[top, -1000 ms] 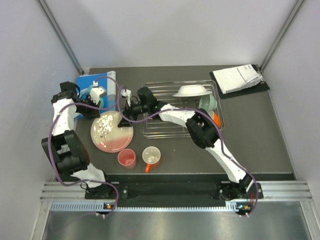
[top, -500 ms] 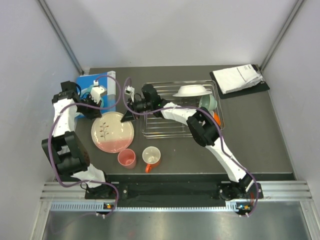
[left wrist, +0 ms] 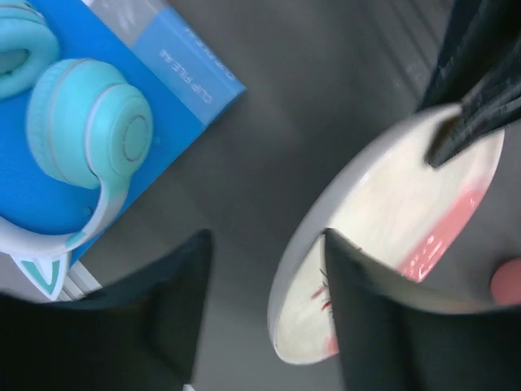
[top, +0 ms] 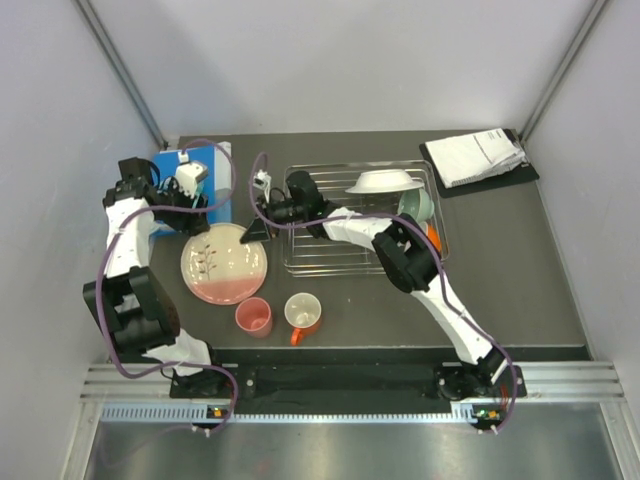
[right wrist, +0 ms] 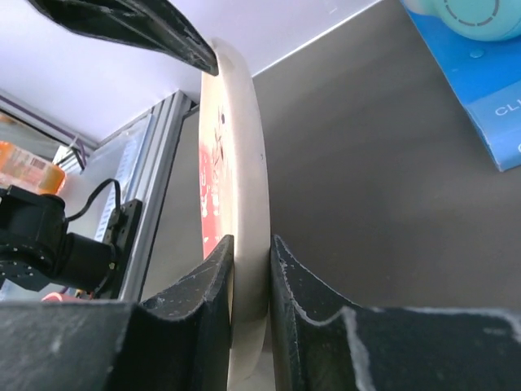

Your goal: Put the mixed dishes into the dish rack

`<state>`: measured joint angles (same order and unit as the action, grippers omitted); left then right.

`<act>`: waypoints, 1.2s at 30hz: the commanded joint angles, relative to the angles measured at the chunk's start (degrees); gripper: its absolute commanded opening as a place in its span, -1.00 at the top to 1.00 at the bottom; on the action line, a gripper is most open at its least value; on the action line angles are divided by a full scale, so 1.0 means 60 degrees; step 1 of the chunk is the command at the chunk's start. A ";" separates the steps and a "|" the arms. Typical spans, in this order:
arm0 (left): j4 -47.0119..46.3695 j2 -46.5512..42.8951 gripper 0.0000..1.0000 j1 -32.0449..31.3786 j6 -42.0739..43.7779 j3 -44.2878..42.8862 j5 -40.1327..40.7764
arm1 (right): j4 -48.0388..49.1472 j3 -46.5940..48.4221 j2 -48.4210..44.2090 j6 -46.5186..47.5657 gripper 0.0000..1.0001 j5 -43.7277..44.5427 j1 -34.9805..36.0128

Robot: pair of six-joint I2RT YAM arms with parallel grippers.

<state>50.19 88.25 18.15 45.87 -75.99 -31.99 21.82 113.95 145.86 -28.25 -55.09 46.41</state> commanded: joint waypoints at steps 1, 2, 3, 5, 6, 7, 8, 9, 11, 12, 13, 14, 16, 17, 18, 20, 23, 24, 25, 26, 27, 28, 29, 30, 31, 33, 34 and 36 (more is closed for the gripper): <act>-0.1305 -0.0396 -0.43 0.0094 -0.1505 -0.0635 -0.0263 | 0.0085 -0.0315 -0.0857 0.0956 1.00 -0.0663 0.0380; -0.1262 -0.0382 -0.51 0.0153 -0.1652 -0.0709 -0.0395 | -0.0250 -0.0373 -0.1018 0.1321 1.00 -0.0546 0.0380; -0.1247 -0.0411 -0.52 0.0197 -0.1856 -0.0739 -0.0556 | -0.0341 -0.0417 -0.1092 0.1426 1.00 -0.0516 0.0380; -0.1232 -0.0498 -0.60 0.0241 -0.1990 -0.0725 -0.0631 | -0.0531 -0.0549 -0.1253 0.1689 1.00 -0.0298 0.0394; -0.1246 -0.0528 -0.71 0.0241 -0.2048 -0.0710 -0.0631 | -0.0720 -0.0607 -0.1312 0.1734 1.00 -0.0180 0.0409; -0.1290 -0.0615 -0.82 0.0270 -0.2136 -0.0681 -0.0529 | -0.0751 -0.0652 -0.1356 0.1764 1.00 -0.0092 0.0409; -0.1436 -0.0645 -0.97 0.0285 -0.2412 -0.0695 -0.0470 | -0.0781 -0.0783 -0.1501 0.1866 1.00 0.0083 0.0409; -0.1553 -0.0689 -0.98 0.0358 -0.2589 -0.0782 -0.0426 | -0.0897 -0.0871 -0.1590 0.1983 1.00 0.0201 0.0423; -0.1715 -0.0704 -0.98 0.0694 -0.3304 -0.1031 -0.0571 | -0.0971 -0.1090 -0.1925 0.2347 1.00 0.0610 0.0438; -0.1860 -0.0689 -0.98 0.0884 -0.3613 -0.1351 -0.0732 | -0.1029 -0.1106 -0.2000 0.2495 1.00 0.0714 0.0453; -0.1920 -0.0617 -0.98 0.1277 -0.3921 -0.1499 -0.0893 | -0.1117 -0.1092 -0.2131 0.2569 1.00 0.0831 0.0453; -0.1993 -0.0587 -0.98 0.1499 -0.4446 -0.1602 -0.1213 | -0.1219 -0.0961 -0.2176 0.2744 1.00 0.1064 0.0453; -0.1921 -0.0572 -0.98 0.1923 -0.4612 -0.1677 -0.1464 | -0.1628 -0.0567 -0.2293 0.3008 1.00 0.1241 0.0453; -0.1833 -0.0587 -0.98 0.2013 -0.4482 -0.1619 -0.1524 | -0.1660 -0.0477 -0.2352 0.3169 1.00 0.1329 0.0467; -0.1760 -0.0703 -0.98 0.2043 -0.4393 -0.1400 -0.1510 | -0.1660 -0.0404 -0.2425 0.3228 1.00 0.1388 0.0453; -0.1730 -0.0908 -0.98 0.2189 -0.4218 -0.1034 -0.1451 | -0.1558 -0.0228 -0.2659 0.3302 1.00 0.1520 0.0453; -0.1789 -0.1406 -0.98 0.2379 -0.4129 -0.0316 -0.1422 | -0.1571 0.0036 -0.2967 0.3404 1.00 0.1769 0.0453; -0.1745 -0.1581 -0.98 0.2481 -0.4100 -0.0039 -0.1509 | -0.1601 0.0094 -0.3040 0.3448 1.00 0.1857 0.0424; -0.1643 -0.1655 -0.98 0.2511 -0.4100 0.0080 -0.1539 | -0.1630 0.0153 -0.3186 0.3594 1.00 0.1887 0.0438; -0.1613 -0.1700 -0.98 0.2570 -0.4042 0.0284 -0.1568 | -0.1631 0.0168 -0.3274 0.3653 1.00 0.1814 0.0395; -0.1584 -0.1787 -0.98 0.2701 -0.4055 0.0373 -0.1641 | -0.1631 0.0154 -0.3348 0.3726 1.00 0.1756 0.0365; -0.1526 -0.1817 -0.98 0.2775 -0.4056 0.0447 -0.1699 | -0.1674 0.0168 -0.3479 0.3901 1.00 0.1755 0.0365; -0.1496 -0.1832 -0.98 0.2848 -0.4070 0.0534 -0.1772 | -0.1776 0.0168 -0.3538 0.3975 1.00 0.1798 0.0322; -0.1496 -0.1817 -0.98 0.3066 -0.4114 0.0637 -0.1831 | -0.1864 0.0212 -0.3597 0.4034 1.00 0.1828 0.0307; -0.1467 -0.1788 -0.98 0.3155 -0.4259 0.0667 -0.1948 | -0.1908 0.0212 -0.3714 0.4180 1.00 0.1756 0.0292; -0.1379 -0.1628 -0.98 0.3418 -0.4304 0.0726 -0.2138 | -0.2127 0.0227 -0.3860 0.4341 1.00 0.1930 0.0263; -0.1335 -0.1569 -0.98 0.3478 -0.4319 0.0740 -0.2241 | -0.2230 0.0256 -0.3992 0.4618 1.00 0.1945 0.0277; -0.1174 -0.1408 -0.98 0.3580 -0.4319 0.0770 -0.2184 | -0.2624 0.0344 -0.4110 0.4925 1.00 0.2092 0.0277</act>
<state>41.74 79.29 38.15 20.97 -71.75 -42.30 3.68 110.02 130.13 -3.09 -41.93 48.23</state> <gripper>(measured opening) 0.991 0.185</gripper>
